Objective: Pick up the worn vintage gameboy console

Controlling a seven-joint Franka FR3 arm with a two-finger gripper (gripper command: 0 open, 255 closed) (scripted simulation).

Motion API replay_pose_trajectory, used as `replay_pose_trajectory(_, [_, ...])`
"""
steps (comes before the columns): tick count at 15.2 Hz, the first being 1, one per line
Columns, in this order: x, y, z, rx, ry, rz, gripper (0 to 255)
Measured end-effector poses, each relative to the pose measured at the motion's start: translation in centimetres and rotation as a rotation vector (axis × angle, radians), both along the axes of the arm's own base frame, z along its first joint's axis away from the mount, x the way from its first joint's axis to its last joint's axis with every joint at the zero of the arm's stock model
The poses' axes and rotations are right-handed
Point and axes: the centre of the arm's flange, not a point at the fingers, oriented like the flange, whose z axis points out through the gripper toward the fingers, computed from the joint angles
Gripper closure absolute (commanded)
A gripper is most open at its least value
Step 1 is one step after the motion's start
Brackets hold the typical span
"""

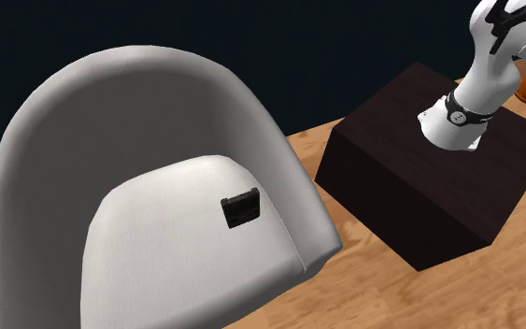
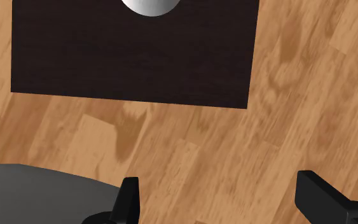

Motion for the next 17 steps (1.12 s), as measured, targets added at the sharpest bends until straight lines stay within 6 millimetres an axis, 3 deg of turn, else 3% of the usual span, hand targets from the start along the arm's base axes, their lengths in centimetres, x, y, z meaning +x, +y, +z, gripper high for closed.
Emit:
replay_pose_trajectory(5, [2.4, -1.7, -2.4, -0.013, -0.008, 0.001, 0])
replay_pose_trajectory(17, [12.3, -7.5, -11.9, -0.065, -0.046, 0.009, 0])
